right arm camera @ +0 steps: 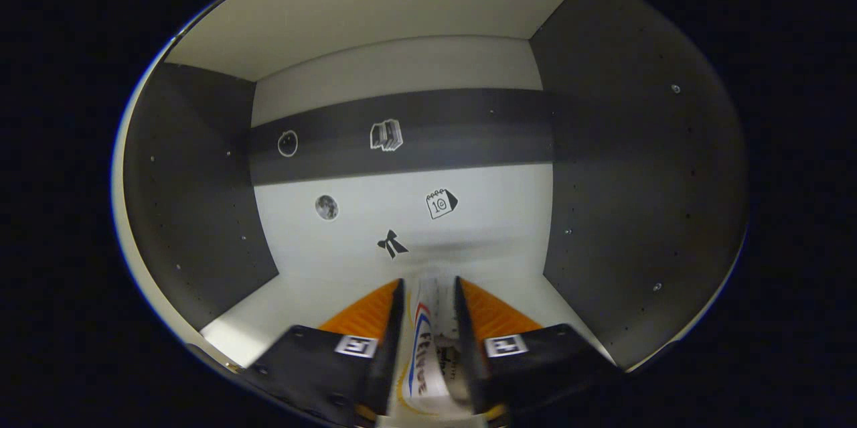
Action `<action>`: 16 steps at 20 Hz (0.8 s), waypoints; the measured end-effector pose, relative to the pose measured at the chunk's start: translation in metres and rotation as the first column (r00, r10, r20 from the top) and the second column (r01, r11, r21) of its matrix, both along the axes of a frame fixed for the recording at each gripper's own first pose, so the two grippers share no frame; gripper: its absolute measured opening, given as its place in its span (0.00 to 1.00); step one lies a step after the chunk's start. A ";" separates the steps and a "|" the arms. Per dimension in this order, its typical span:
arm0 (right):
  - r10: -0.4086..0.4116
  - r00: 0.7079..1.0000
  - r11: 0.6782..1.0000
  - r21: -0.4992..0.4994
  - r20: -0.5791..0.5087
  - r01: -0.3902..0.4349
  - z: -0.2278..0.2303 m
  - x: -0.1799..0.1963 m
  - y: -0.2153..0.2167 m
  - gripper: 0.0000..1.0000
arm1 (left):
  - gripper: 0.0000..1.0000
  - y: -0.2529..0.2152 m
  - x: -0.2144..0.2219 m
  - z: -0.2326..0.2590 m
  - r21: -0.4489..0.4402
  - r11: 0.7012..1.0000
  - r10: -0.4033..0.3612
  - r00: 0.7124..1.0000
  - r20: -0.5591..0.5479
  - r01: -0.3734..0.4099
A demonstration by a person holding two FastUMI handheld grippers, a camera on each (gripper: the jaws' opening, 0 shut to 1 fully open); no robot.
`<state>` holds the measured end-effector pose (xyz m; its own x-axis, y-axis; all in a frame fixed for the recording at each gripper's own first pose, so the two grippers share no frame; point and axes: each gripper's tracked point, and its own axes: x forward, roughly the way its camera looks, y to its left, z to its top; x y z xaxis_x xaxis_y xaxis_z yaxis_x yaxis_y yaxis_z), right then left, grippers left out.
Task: Grab one shoe with the right hand and put it into the shoe cabinet, grab the other shoe with the left hand and put it into the shoe cabinet; then close the right door with the right hand and the left door with the left hand.
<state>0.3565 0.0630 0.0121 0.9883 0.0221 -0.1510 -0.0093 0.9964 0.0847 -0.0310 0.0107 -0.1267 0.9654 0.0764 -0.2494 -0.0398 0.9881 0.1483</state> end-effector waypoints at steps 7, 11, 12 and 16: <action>0.027 0.994 0.996 -0.082 0.109 -0.018 0.031 -0.095 0.006 0.98 | 0.94 -0.003 0.004 -0.020 -0.043 0.997 -0.066 0.998 -0.010 0.066; 0.043 0.995 0.998 -0.055 0.088 -0.038 0.006 -0.170 0.008 0.98 | 0.94 -0.008 0.020 -0.047 0.000 0.989 -0.147 0.989 -0.035 0.147; 0.037 0.996 0.998 -0.051 0.076 -0.033 -0.003 -0.188 0.004 0.98 | 0.94 -0.011 0.025 -0.055 0.009 0.986 -0.167 0.985 -0.051 0.168; -0.001 1.000 0.998 -0.057 0.026 0.003 -0.035 -0.253 -0.019 0.98 | 0.94 -0.031 0.044 -0.087 0.033 0.965 -0.256 0.961 -0.101 0.260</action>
<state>0.1035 0.0443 -0.0225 0.9919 0.0121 -0.1261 -0.0086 0.9996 0.0279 0.0133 -0.0202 -0.2132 0.9257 -0.1588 -0.3433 0.2320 0.9552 0.1838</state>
